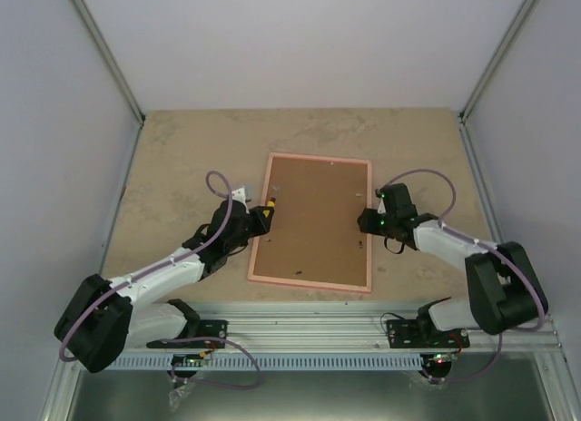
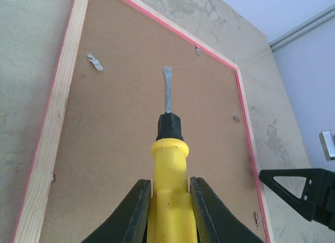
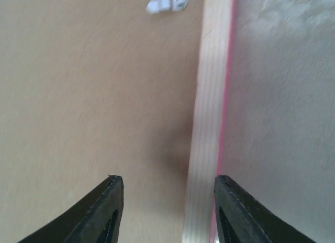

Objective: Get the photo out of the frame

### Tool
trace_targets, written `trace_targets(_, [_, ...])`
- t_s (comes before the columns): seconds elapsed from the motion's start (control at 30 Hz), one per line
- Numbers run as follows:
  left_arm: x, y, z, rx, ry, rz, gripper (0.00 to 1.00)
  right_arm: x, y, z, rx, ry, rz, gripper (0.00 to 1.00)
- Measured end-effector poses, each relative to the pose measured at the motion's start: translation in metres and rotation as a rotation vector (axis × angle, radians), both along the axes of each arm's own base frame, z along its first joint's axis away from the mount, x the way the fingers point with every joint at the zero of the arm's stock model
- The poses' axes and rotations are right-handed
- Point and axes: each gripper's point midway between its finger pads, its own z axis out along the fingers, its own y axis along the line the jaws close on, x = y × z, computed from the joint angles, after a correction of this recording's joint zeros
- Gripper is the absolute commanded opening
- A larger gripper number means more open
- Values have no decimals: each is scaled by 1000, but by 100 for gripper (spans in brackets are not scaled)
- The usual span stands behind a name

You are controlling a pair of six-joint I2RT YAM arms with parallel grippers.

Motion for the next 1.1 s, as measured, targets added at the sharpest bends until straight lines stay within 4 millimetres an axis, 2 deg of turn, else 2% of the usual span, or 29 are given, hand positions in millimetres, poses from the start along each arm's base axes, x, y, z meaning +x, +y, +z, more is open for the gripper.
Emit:
trace_targets(0.17, [-5,-4,-4,-3,9,-33,0,-35,5,5,-12,21,71,62])
trace_targets(0.4, [-8,-8,-1,-6,-2,-75,0,-73,4,0,-41,75,119,64])
trace_targets(0.63, [-13,-7,5,-5,-28,-95,0,-102,28,-8,-56,127,222,67])
trace_targets(0.8, [-14,-7,7,0,-34,-100,0,-125,59,-17,-55,165,316,67])
trace_targets(0.9, [-16,-7,9,0,-44,-113,0,-132,85,-17,-42,169,375,67])
trace_targets(1.1, [-17,-6,12,5,-57,-114,0,-135,151,-15,-17,163,497,68])
